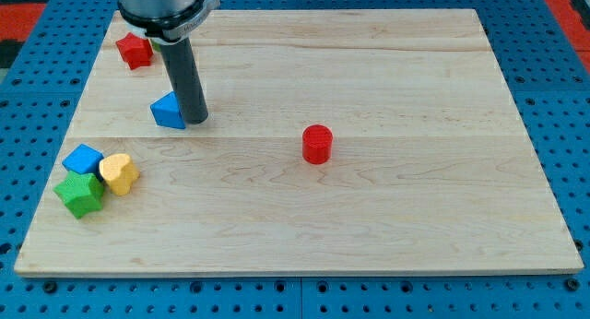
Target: Move the blue triangle closer to yellow heart
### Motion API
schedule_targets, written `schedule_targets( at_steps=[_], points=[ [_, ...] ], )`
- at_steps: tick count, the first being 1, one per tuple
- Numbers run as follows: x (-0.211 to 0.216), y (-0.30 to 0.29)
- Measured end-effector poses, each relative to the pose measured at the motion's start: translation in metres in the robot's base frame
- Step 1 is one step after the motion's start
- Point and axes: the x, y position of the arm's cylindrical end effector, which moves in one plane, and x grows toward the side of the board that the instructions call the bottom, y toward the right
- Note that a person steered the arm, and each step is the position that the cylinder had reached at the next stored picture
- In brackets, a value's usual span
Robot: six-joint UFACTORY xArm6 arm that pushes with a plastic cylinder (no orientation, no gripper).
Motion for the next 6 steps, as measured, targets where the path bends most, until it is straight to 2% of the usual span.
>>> schedule_targets(
  at_steps=[1,2,3,4,5,6],
  points=[
    [-0.046,-0.009],
    [-0.019,-0.061],
    [-0.013,-0.026],
    [-0.03,-0.012],
    [-0.023,0.005],
    [-0.002,-0.015]
  ],
)
